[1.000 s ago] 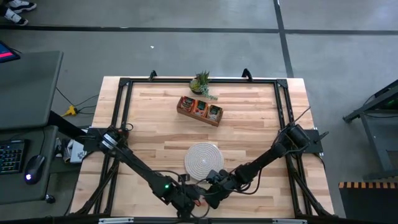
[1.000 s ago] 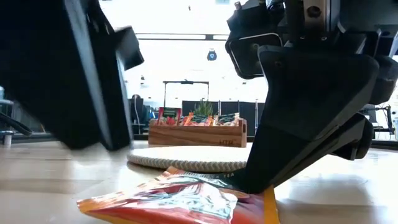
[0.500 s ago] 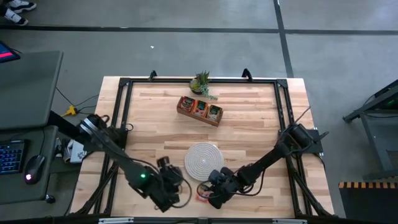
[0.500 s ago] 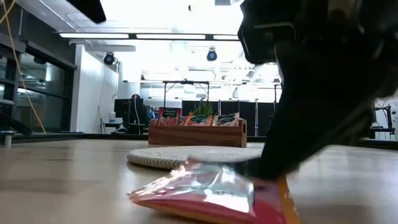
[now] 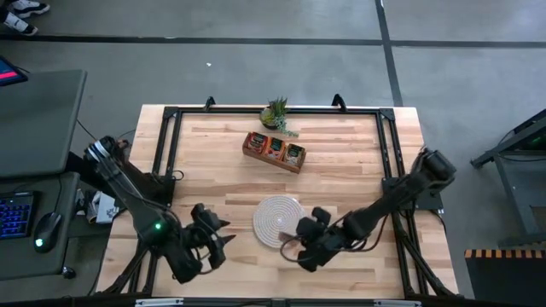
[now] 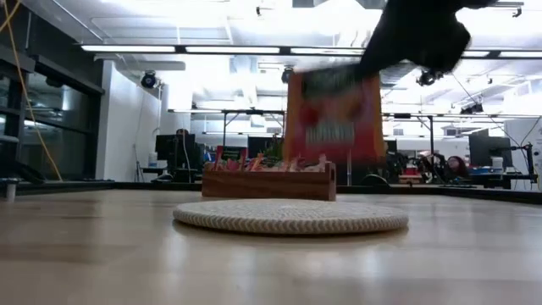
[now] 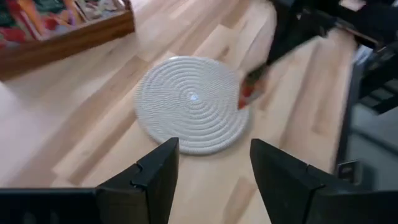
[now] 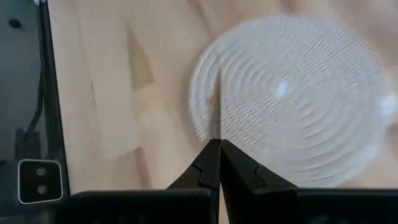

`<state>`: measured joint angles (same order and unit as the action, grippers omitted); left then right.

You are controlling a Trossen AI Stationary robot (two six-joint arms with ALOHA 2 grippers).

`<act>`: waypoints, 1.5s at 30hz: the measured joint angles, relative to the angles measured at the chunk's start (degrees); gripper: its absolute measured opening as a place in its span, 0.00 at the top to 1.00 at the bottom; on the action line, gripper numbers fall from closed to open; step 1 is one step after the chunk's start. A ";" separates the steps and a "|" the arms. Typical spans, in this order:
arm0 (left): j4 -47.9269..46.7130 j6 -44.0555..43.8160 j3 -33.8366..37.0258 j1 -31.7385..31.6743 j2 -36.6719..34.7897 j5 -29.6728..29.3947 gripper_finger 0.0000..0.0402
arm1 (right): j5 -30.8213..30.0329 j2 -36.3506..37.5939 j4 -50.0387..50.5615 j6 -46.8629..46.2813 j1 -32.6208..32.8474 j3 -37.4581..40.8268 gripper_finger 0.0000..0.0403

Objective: Pick & Place Tea
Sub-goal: Put the orange tea bag into the middle section of the wooden organizer

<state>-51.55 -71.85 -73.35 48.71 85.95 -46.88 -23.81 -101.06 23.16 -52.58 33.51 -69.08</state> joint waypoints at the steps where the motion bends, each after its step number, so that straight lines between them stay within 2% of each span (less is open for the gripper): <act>1: 2.53 0.03 1.77 0.00 -1.24 -0.03 0.51 | -0.87 1.51 1.25 1.00 -0.16 0.00 1.00; 8: 24.24 2.62 14.88 -1.61 -6.95 0.61 0.51 | -6.05 12.29 9.90 7.80 -2.56 -0.04 1.00; 11: 36.72 5.75 21.18 -3.22 -9.21 2.83 0.51 | -7.29 16.68 13.05 11.92 -4.70 -0.04 1.00; 17: 66.20 16.19 33.59 -10.79 -10.88 15.32 0.51 | -4.41 23.05 14.04 23.35 -12.37 -0.04 1.00; 21: 79.46 19.87 39.48 -16.94 -10.89 24.94 0.51 | 0.56 24.79 12.38 29.82 -19.07 -0.04 1.00; 27: 87.30 23.20 44.28 -26.01 -10.89 38.77 0.51 | 9.24 25.07 7.26 35.80 -28.83 -0.04 1.00; 32: 97.93 24.98 49.61 -35.52 -10.92 53.52 0.51 | 13.75 25.07 4.27 37.95 -36.07 -0.04 1.00; 35: 103.78 24.96 52.86 -41.41 -11.08 60.29 0.51 | 16.52 24.33 2.05 39.89 -39.50 -0.09 1.00; 39: 107.99 24.71 56.28 -47.45 -12.02 66.16 0.51 | 18.76 21.73 0.43 41.62 -42.77 -0.09 1.00; 45: 108.70 26.75 59.95 -54.67 -14.41 71.33 0.51 | 21.43 15.37 -1.53 42.72 -46.62 -1.04 1.00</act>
<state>57.15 -45.10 -13.40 -5.96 71.54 24.46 -2.38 -85.68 21.63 -9.86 -13.12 -70.12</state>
